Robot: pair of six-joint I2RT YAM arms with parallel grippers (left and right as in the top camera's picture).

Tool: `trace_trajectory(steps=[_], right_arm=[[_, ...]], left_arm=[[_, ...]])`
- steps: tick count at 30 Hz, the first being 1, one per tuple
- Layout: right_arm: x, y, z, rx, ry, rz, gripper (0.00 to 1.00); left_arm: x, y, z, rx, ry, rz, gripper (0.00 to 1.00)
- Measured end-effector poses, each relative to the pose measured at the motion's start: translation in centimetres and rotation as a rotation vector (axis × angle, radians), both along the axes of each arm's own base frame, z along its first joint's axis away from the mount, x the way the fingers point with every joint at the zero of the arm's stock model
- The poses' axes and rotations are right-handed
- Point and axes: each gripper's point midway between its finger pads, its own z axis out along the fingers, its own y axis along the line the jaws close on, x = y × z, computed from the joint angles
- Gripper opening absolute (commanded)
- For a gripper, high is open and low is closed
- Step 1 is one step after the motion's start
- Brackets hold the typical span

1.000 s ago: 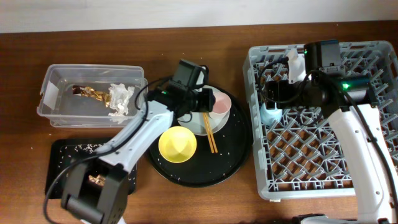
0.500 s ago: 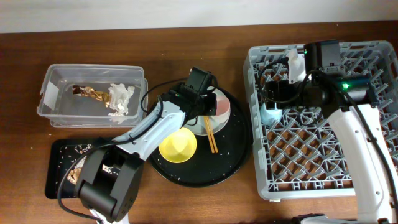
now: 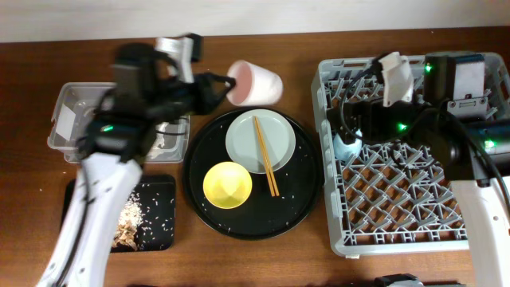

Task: Sort waste into correct bins and load items into the dishwasher rack
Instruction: 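Grasp the pink cup with the left gripper and lift it, then hand the pink cup from the left gripper to the right gripper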

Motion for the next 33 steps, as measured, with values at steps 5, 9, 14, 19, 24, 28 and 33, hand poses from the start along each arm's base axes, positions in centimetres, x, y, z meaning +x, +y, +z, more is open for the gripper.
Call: trace_trajectory(steps=[5, 9, 14, 19, 24, 28, 33], right_arm=[[-2.9, 5.0, 3.9, 0.205, -0.151, 0.386, 0.98], [-4.5, 6.3, 5.6, 0.294, -0.210, 0.519, 0.98], [-5.2, 6.7, 6.2, 0.338, -0.228, 0.575, 0.98], [-5.3, 6.9, 6.2, 0.344, -0.225, 0.584, 0.98], [-5.5, 8.2, 5.6, 0.357, -0.199, 0.632, 0.82], [-5.7, 8.4, 5.8, 0.374, -0.203, 0.654, 0.45], [-5.8, 8.5, 6.1, 0.380, -0.221, 0.666, 0.45]], left_arm=[[-3.8, -0.1, 3.6, -0.215, 0.024, -0.267, 0.00], [-5.7, -1.9, 4.4, -0.252, 0.023, -0.387, 0.01], [-7.0, -3.6, 4.9, -0.265, 0.018, -0.457, 0.01], [-7.9, -5.0, 5.4, -0.271, -0.003, -0.505, 0.00], [-9.0, -6.4, 5.9, -0.279, -0.010, -0.555, 0.00], [-8.5, -6.4, 5.7, -0.273, -0.007, -0.531, 0.00], [-8.3, -6.2, 5.6, -0.274, 0.003, -0.524, 0.01]])
